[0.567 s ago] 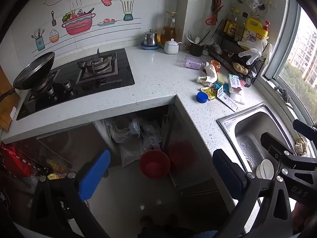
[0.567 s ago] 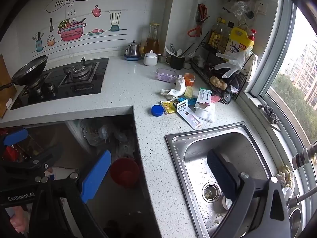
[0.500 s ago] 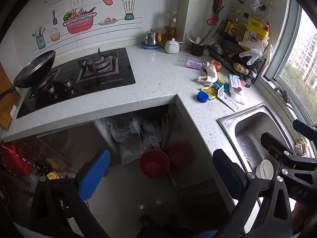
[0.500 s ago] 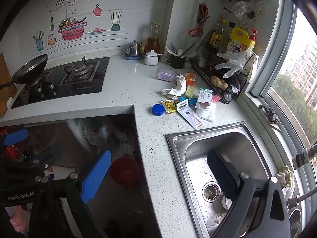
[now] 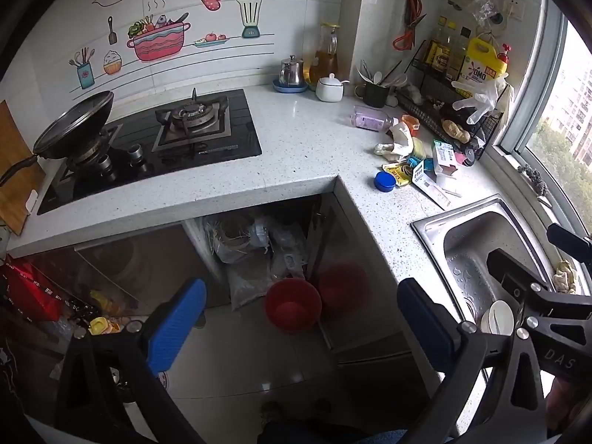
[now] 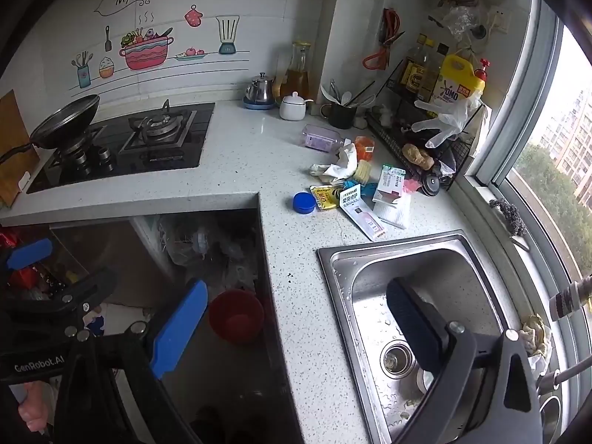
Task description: Collect trash
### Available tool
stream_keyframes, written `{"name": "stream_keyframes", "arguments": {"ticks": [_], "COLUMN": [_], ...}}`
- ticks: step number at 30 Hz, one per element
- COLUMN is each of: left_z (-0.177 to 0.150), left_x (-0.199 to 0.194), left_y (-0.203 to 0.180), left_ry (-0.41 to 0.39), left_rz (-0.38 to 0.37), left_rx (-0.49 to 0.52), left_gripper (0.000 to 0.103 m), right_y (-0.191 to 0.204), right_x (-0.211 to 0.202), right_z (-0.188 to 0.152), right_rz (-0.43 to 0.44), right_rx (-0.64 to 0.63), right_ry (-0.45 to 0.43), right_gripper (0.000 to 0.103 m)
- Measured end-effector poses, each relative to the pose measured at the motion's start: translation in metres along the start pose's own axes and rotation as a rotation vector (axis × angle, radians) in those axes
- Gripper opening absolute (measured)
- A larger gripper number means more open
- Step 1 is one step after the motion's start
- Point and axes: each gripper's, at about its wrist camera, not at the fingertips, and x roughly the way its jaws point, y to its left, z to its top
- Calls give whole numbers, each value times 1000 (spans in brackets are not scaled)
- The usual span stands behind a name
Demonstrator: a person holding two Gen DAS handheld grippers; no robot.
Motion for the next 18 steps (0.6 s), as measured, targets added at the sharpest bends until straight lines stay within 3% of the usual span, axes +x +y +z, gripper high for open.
{"name": "stream_keyframes", "arguments": {"ticks": [18], "left_z": [-2], "left_x": [-1], "left_y": [4], "left_ry": [-1], "left_rz": [8], "left_rx": [2], "left_gripper": [103], "right_y": [1], "right_x": [0], "right_z": [-3], "right_rz": [8], "right_rx": [-2], "right_ry": [7], "right_gripper": [97]}}
